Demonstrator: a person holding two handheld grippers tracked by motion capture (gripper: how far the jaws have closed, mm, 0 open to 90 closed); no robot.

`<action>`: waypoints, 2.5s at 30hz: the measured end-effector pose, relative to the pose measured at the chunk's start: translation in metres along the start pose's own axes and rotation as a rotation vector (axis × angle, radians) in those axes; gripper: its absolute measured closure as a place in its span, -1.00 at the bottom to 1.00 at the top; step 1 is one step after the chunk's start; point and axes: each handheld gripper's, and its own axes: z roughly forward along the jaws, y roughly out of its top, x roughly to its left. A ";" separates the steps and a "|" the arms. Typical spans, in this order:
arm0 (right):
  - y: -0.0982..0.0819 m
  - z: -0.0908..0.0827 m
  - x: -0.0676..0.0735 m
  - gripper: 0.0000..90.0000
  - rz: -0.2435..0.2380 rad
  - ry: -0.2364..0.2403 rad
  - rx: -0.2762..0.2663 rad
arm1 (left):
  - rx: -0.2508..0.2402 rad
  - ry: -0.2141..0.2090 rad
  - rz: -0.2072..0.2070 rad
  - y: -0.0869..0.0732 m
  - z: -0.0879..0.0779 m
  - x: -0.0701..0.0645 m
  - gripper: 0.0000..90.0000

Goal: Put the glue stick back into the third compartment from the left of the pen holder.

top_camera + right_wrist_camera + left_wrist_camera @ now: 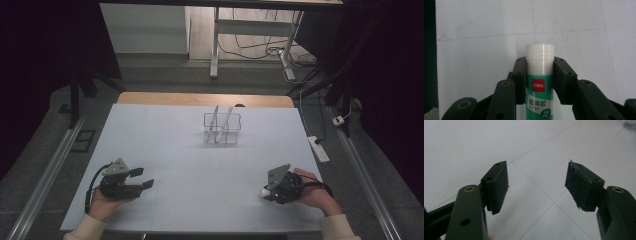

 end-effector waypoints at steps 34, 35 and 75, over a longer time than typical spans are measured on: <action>-0.001 -0.026 -0.023 0.44 0.347 -0.162 -0.388 | -0.002 0.009 0.011 0.001 0.001 0.000 -0.23; -0.001 -0.026 -0.023 0.44 0.355 -0.166 -0.396 | -0.003 0.009 0.009 0.001 0.001 0.000 -0.23; 0.012 -0.028 -0.043 0.43 0.556 -0.408 -0.511 | -0.009 0.006 0.009 0.002 0.001 0.000 -0.24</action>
